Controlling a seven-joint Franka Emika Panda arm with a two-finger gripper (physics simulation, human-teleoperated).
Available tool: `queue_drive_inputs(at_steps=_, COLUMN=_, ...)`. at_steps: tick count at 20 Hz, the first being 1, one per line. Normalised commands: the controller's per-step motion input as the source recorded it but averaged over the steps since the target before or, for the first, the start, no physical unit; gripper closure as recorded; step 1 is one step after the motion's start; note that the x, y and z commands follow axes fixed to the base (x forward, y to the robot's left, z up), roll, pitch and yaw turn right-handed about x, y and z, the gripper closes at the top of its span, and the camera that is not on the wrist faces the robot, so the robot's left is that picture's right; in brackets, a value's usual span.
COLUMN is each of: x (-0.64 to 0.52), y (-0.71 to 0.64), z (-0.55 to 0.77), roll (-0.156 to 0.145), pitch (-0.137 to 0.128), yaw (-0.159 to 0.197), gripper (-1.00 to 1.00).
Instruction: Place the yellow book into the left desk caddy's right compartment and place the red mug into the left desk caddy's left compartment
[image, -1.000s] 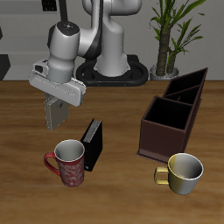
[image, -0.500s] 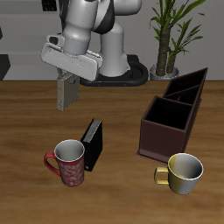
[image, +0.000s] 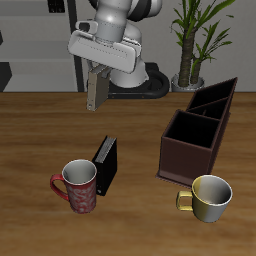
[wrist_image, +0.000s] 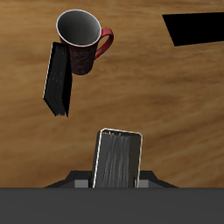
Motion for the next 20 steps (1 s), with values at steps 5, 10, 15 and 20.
queue_drive_inputs(at_steps=5, x=0.21, y=0.68, z=0.19, roll=0.039, pitch=0.01, yaw=0.065, gripper=1.0)
queue_drive_inputs(at_steps=10, x=0.16, y=0.66, z=0.23, roll=0.015, pitch=-0.014, yaw=0.049, gripper=1.0)
queue_drive_inputs(at_steps=15, x=0.1, y=0.52, z=0.2, roll=-0.008, pitch=-0.001, yaw=-0.014, gripper=1.0)
queue_drive_inputs(at_steps=20, x=0.01, y=0.62, z=0.19, roll=0.031, pitch=-0.01, yaw=0.001, gripper=1.0)
